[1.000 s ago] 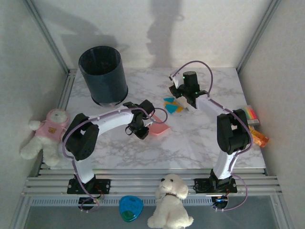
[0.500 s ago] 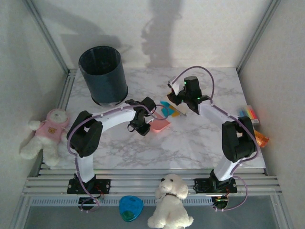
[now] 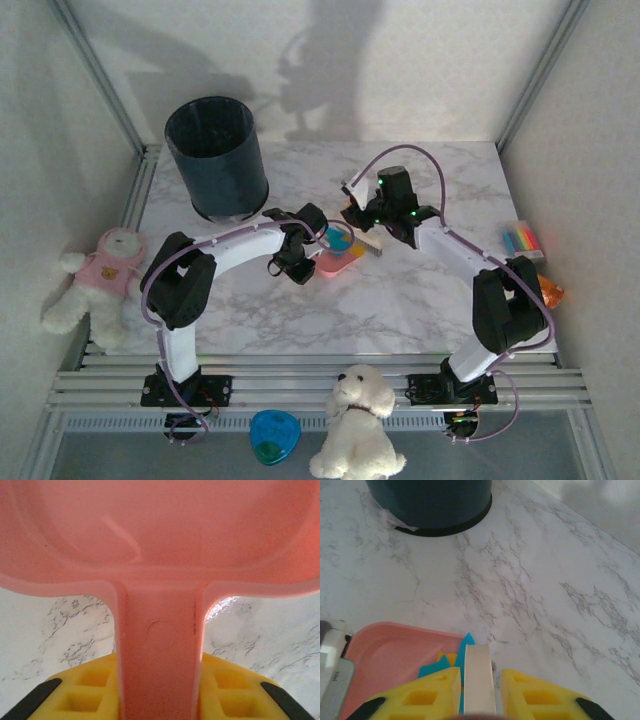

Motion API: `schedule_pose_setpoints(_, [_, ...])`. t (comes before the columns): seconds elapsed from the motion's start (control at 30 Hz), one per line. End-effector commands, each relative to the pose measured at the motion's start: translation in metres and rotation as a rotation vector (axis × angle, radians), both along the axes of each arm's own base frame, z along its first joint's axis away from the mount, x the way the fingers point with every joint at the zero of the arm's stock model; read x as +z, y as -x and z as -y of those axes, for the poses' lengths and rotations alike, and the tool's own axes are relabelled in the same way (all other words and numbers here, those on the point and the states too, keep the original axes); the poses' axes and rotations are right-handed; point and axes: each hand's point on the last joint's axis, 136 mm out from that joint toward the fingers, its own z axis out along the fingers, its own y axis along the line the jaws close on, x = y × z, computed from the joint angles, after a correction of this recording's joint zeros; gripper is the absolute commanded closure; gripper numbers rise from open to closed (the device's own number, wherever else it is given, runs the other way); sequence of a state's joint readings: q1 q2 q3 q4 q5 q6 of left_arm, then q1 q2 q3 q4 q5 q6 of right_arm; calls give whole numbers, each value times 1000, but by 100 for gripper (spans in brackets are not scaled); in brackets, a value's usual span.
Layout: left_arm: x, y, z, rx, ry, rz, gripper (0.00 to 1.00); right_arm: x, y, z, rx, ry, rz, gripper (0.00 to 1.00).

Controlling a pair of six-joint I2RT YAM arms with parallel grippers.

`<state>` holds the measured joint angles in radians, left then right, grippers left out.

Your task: Sweep away the paper scraps from the table

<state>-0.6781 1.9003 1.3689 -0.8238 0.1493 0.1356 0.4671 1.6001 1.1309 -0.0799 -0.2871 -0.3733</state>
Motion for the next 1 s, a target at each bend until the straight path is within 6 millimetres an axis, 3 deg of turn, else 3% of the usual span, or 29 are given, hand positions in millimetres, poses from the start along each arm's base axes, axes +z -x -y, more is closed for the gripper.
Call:
schedule_pose_setpoints(0.0, [0, 8, -6, -23, -32, -35, 100, 16, 8, 1, -17, -20, 22, 100])
schedule_pose_setpoints(0.27, [3, 14, -1, -50, -28, -36, 100, 35, -13, 17, -194, -65, 95, 100])
schedule_pose_setpoints(0.4, [5, 15, 1, -62, -22, -36, 100, 27, -23, 21, -251, -51, 92, 100])
schedule_pose_setpoints(0.57, [5, 21, 6, -85, -5, -50, 100, 15, -27, 13, -218, -31, 65, 100])
schedule_pose_setpoints(0.77, [6, 23, 8, -96, 3, -53, 100, 4, -8, -14, -48, -27, -17, 100])
schedule_pose_setpoints(0.97, [4, 26, 9, -104, 5, -65, 100, 8, 17, -22, 71, -30, -26, 100])
